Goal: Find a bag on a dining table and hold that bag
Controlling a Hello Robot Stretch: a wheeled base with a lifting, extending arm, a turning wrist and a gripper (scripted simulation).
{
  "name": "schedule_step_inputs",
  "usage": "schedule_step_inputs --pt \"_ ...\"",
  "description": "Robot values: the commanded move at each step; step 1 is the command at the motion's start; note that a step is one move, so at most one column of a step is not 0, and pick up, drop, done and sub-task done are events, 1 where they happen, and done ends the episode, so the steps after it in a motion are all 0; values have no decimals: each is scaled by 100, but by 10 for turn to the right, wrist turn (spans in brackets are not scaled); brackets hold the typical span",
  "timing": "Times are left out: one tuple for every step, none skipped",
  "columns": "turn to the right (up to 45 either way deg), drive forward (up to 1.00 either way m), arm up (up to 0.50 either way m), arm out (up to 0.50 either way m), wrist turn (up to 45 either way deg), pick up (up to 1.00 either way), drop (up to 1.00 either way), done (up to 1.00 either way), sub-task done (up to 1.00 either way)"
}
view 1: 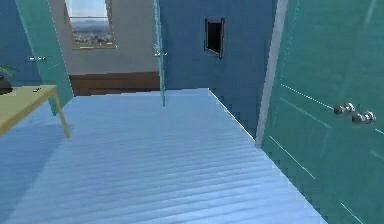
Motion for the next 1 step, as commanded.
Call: schedule_step_inputs --pt "-90 0 0 0 0 0 0 0 0"
